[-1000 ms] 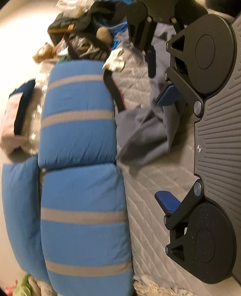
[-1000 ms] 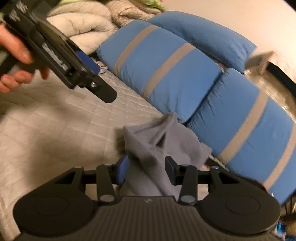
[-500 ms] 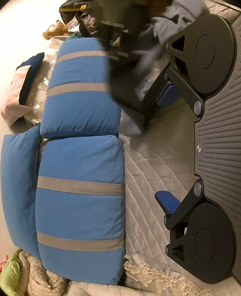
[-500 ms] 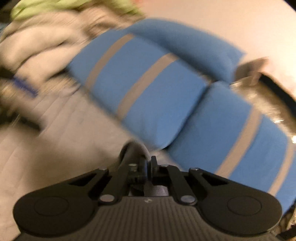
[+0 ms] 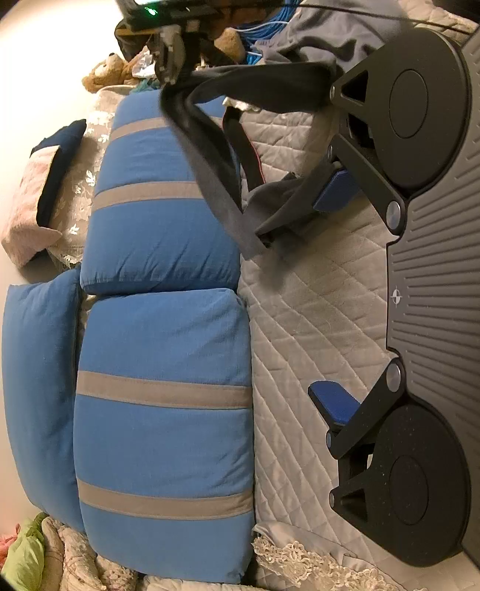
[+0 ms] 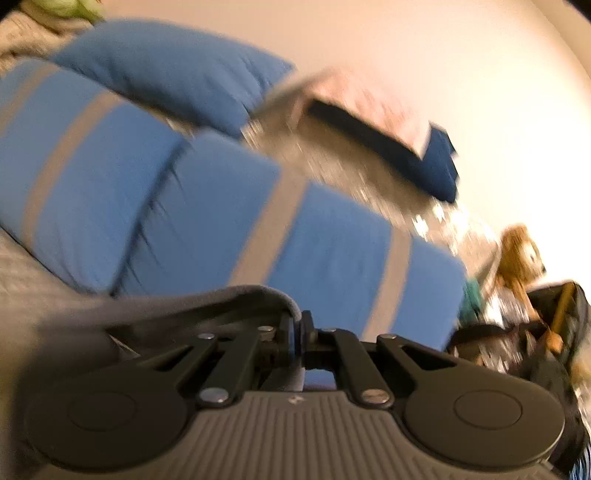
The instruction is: Fold clothes
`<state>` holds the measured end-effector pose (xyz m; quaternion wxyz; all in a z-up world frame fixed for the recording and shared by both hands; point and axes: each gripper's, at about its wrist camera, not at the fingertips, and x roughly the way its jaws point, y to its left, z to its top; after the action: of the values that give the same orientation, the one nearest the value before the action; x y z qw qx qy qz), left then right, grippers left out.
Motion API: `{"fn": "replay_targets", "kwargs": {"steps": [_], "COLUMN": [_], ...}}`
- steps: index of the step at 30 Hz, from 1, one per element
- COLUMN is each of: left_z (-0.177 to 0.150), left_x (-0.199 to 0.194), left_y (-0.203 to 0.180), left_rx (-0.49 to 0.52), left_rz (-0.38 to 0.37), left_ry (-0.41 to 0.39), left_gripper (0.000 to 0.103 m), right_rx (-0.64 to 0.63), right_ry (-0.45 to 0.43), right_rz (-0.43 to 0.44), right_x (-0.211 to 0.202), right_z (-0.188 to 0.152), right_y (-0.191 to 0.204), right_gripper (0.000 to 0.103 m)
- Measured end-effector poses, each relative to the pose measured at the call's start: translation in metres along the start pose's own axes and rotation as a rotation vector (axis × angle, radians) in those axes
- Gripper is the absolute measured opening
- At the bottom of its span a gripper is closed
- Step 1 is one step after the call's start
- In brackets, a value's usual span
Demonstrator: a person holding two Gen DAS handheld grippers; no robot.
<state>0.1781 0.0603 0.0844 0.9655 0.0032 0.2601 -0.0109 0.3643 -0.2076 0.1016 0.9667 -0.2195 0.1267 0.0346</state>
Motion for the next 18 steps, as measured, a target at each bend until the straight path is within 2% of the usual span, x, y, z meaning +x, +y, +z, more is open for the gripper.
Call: {"fn": "replay_targets", "kwargs": {"steps": [3, 4, 6, 8, 12, 16, 18], "left_z": [-0.001, 0.0, 0.0, 0.0, 0.0, 0.0, 0.0], "left_x": [0.001, 0.002, 0.002, 0.003, 0.004, 0.004, 0.004], "left_y": [0.001, 0.001, 0.002, 0.002, 0.0, 0.001, 0.002], "left_rx": [0.0, -0.002, -0.008, -0.01, -0.001, -0.002, -0.006], "left_rz": [0.003, 0.003, 0.003, 0.002, -0.005, -0.005, -0.004], "left_ry": [0.003, 0.004, 0.005, 0.005, 0.009, 0.013, 0.016], "left_gripper": [0.101, 0.101, 0.101, 0.101, 0.101, 0.101, 0.101], "right_rx": [0.025, 0.022, 0.02, 0.019, 0.013, 0.037, 0.055], "right_ry": [0.11, 0.143, 0.133, 0.096, 0.077, 0.094, 0.105], "right_rz": [-0.059, -0.081, -0.08, -0.019, 0.177, 0.419, 0.526], "right_x": [0.015, 0.019, 0.014, 0.002, -0.015, -0.023, -0.026], "right_z": [-0.02, -0.025, -0.039, -0.045, -0.048, -0.045, -0.044], "right_y": [-0.015, -0.016, -0.012, -0.003, 0.026, 0.059, 0.076], "right_gripper": [0.0, 0.008, 0.033, 0.05, 0.051, 0.051, 0.058]}}
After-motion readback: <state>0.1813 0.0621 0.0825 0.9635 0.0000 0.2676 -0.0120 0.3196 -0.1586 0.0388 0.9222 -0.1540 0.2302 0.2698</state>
